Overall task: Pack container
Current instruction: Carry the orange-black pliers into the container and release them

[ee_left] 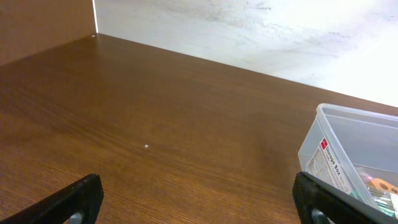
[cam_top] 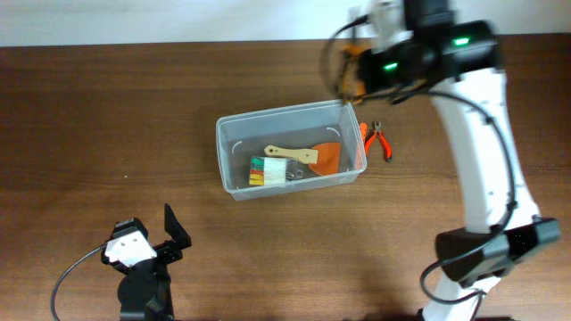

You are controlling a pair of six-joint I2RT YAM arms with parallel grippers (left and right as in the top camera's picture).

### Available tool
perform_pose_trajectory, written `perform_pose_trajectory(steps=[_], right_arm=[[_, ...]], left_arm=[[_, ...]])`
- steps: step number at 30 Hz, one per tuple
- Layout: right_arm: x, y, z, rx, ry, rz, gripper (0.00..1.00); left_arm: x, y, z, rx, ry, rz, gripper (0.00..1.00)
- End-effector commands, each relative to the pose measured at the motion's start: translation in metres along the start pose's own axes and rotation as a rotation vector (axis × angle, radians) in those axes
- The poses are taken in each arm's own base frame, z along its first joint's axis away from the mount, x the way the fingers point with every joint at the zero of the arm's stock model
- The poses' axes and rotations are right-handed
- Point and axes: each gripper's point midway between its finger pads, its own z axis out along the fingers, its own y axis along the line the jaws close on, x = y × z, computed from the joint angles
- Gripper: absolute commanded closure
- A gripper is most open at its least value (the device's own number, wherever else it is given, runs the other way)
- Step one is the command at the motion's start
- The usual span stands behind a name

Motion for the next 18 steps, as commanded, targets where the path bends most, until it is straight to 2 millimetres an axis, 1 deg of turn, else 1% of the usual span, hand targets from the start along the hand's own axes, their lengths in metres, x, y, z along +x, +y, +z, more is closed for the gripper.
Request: perform_pose_trajectory(steps=[1, 3, 5, 8, 10, 11, 13, 15, 18], right_arm=[[0.018, 0.025, 0.047, 0.050, 0.112, -0.087, 0.96], [0.026, 0.030, 0.065, 0.101, 0.149, -0.043, 0.96], [0.038, 0.035, 0.080, 0.129, 0.188, 0.062, 0.96], [0.063, 0.040, 0.102, 0.169, 0.261, 0.307, 0.96], [0.079, 0.040, 0.113, 0.200, 0.291, 0.455, 0.96], [0.092, 0.042, 0.121, 0.218, 0.320, 0.558, 0.96], [0.107, 0.042, 0.128, 0.245, 0.351, 0.661, 0.96], [0.119, 0.044, 0.136, 0.267, 0.367, 0.725, 0.96], [0.125, 0.052, 0.149, 0.247, 0.369, 0.756, 0.96]], left_arm=[[0.001, 0.000, 0.000, 0.000, 0.000, 0.010, 0.01], [0.001, 0.000, 0.000, 0.000, 0.000, 0.010, 0.01], [0.001, 0.000, 0.000, 0.000, 0.000, 0.010, 0.01], [0.001, 0.000, 0.000, 0.000, 0.000, 0.010, 0.01], [0.001, 0.000, 0.000, 0.000, 0.000, 0.010, 0.01], [0.001, 0.000, 0.000, 0.000, 0.000, 0.010, 0.01], [0.001, 0.000, 0.000, 0.000, 0.000, 0.010, 0.01], [0.001, 0.000, 0.000, 0.000, 0.000, 0.010, 0.01], [0.001, 0.000, 0.000, 0.000, 0.000, 0.010, 0.01]])
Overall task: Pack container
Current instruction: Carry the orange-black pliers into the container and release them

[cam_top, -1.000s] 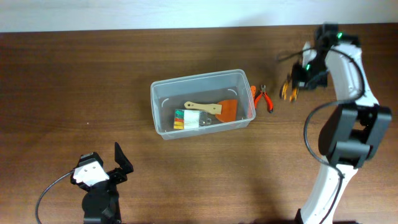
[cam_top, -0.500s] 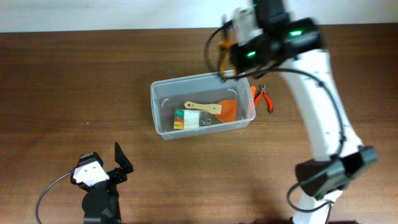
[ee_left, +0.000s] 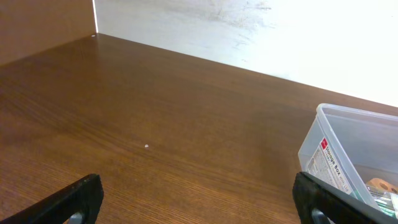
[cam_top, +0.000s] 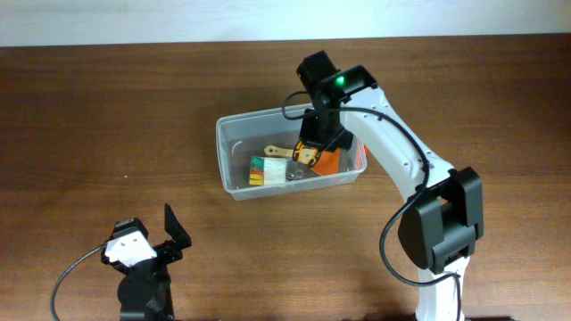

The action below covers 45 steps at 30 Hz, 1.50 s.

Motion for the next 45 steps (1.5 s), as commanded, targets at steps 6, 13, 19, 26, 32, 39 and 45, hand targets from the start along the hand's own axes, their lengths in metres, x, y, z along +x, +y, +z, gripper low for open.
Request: perform_pose_trajectory(steps=[6, 13, 19, 26, 32, 39, 45], right_arm=[[0.001, 0.036, 0.017, -0.110, -0.055, 0.298, 0.96], [-0.005, 0.048, 0.025, -0.183, -0.049, 0.582, 0.96], [-0.009, 0.049, 0.025, -0.198, -0.052, 0.651, 0.96], [-0.026, 0.082, 0.013, -0.357, -0.088, 0.469, 0.29], [-0.046, 0.121, -0.032, -0.581, -0.170, 0.133, 0.19], [-0.081, 0.083, -0.108, -0.398, -0.504, -0.517, 0.22], [-0.130, -0.065, -0.117, 0.130, -0.529, -0.459, 0.13]], left_arm=[[0.001, 0.000, 0.000, 0.000, 0.000, 0.010, 0.01], [0.001, 0.000, 0.000, 0.000, 0.000, 0.010, 0.01], [0.001, 0.000, 0.000, 0.000, 0.000, 0.010, 0.01], [0.001, 0.000, 0.000, 0.000, 0.000, 0.010, 0.01], [0.001, 0.000, 0.000, 0.000, 0.000, 0.010, 0.01], [0.001, 0.000, 0.000, 0.000, 0.000, 0.010, 0.01], [0.001, 0.000, 0.000, 0.000, 0.000, 0.010, 0.01]])
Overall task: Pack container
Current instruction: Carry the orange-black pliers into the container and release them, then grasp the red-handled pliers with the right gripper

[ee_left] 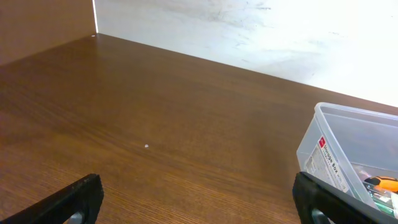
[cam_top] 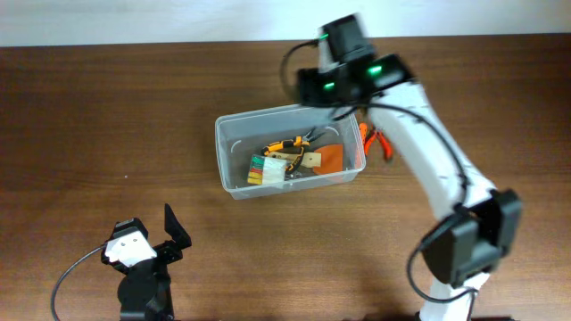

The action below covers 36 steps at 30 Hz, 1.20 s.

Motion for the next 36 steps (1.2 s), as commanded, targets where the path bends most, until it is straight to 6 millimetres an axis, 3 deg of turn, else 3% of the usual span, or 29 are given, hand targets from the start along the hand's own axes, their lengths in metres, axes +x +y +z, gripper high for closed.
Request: perform_pose_trajectory(steps=[1, 3, 6, 8, 10, 12, 15, 20, 24, 29, 36], right_arm=[[-0.012, -0.111, -0.032, 0.343, 0.000, -0.153, 0.13], [0.000, -0.146, -0.029, 0.374, 0.049, -0.105, 0.13], [0.024, -0.180, -0.014, 0.345, 0.124, -0.025, 0.13], [0.046, -0.190, 0.004, 0.266, 0.186, 0.033, 0.24], [0.072, -0.198, 0.021, 0.208, 0.259, 0.082, 0.42], [0.100, -0.206, 0.037, 0.195, 0.337, 0.114, 0.44], [0.123, -0.209, 0.050, 0.192, 0.403, 0.127, 0.44], [0.145, -0.210, 0.061, 0.188, 0.447, 0.133, 0.45], [0.165, -0.207, 0.071, 0.164, 0.473, 0.143, 0.55], [0.177, -0.194, 0.080, 0.112, 0.485, 0.129, 0.55], [0.175, -0.190, 0.082, 0.106, 0.478, 0.103, 0.54]], left_arm=[[0.001, 0.000, 0.000, 0.000, 0.000, 0.010, 0.01], [0.001, 0.000, 0.000, 0.000, 0.000, 0.010, 0.01], [0.001, 0.000, 0.000, 0.000, 0.000, 0.010, 0.01], [0.001, 0.000, 0.000, 0.000, 0.000, 0.010, 0.01], [0.001, 0.000, 0.000, 0.000, 0.000, 0.010, 0.01], [0.001, 0.000, 0.000, 0.000, 0.000, 0.010, 0.01], [0.001, 0.000, 0.000, 0.000, 0.000, 0.010, 0.01], [0.001, 0.000, 0.000, 0.000, 0.000, 0.010, 0.01], [0.001, 0.000, 0.000, 0.000, 0.000, 0.010, 0.01], [0.001, 0.000, 0.000, 0.000, 0.000, 0.010, 0.01], [0.001, 0.000, 0.000, 0.000, 0.000, 0.010, 0.01]])
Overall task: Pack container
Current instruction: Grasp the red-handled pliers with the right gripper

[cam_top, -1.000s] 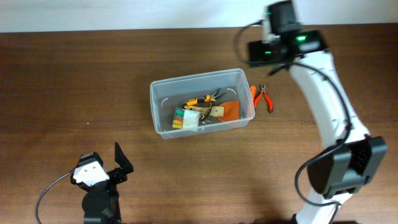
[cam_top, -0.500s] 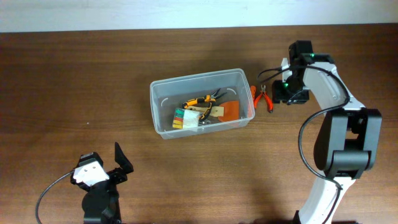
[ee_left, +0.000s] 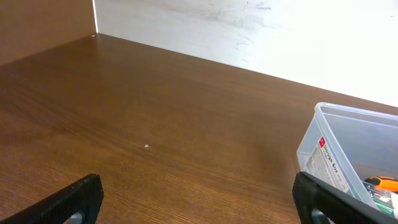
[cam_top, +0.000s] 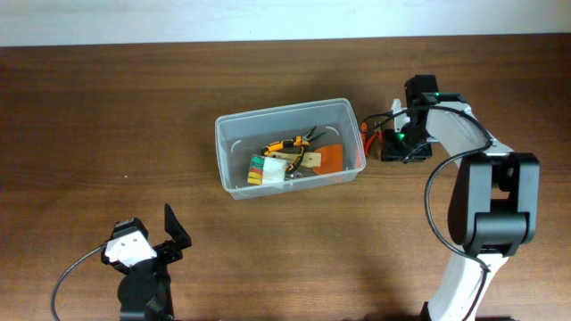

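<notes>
The clear plastic container [cam_top: 234,134] stands mid-table; its corner with a label [ee_left: 329,163] shows in the left wrist view. Inside lie orange-and-black pliers [cam_top: 287,144], a wooden spatula with an orange head [cam_top: 323,159] and a small colourful pack [cam_top: 259,169]. Red-handled pliers [cam_top: 367,139] lie on the table just right of the container, partly hidden under my right gripper [cam_top: 389,143], which is low over them; its jaws do not show. My left gripper [cam_top: 153,234] rests open near the front left, far from the container, with nothing between its fingers [ee_left: 323,200].
The brown wooden table [cam_top: 107,107] runs to a white wall at the back. The right arm's base stands at the front right.
My right gripper was above the container's back rim; now it is down at the red pliers on the table to the container's right. The left arm has not moved.
My right gripper hung above the container's far right corner, blurred, with something orange in it. Then it was inside the container with the orange-and-black pliers. Then the pliers lay in the container with the gripper raised. Now it is at the red pliers.
</notes>
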You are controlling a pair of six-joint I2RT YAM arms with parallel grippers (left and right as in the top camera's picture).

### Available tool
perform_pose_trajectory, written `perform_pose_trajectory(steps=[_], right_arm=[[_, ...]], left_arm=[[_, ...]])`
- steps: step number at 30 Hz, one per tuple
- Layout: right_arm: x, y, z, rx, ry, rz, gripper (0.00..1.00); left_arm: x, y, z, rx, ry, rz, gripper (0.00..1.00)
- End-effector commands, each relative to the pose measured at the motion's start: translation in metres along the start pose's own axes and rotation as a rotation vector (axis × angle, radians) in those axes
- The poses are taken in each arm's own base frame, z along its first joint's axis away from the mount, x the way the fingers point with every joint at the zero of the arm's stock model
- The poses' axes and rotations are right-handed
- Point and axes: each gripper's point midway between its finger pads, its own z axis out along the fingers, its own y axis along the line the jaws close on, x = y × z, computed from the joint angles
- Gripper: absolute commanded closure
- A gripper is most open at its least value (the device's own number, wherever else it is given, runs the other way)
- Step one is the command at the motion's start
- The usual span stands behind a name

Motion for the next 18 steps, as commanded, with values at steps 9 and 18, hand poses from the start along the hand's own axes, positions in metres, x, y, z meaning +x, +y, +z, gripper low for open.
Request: perform_pose_trajectory(steps=[9, 18], right_arm=[[-0.019, 0.005, -0.002, -0.011, -0.085, -0.037, 0.67], [-0.013, 0.011, 0.001, 0.001, -0.056, -0.068, 0.93]], left_arm=[[0.001, 0.000, 0.000, 0.000, 0.000, 0.010, 0.01], [0.001, 0.000, 0.000, 0.000, 0.000, 0.010, 0.01]])
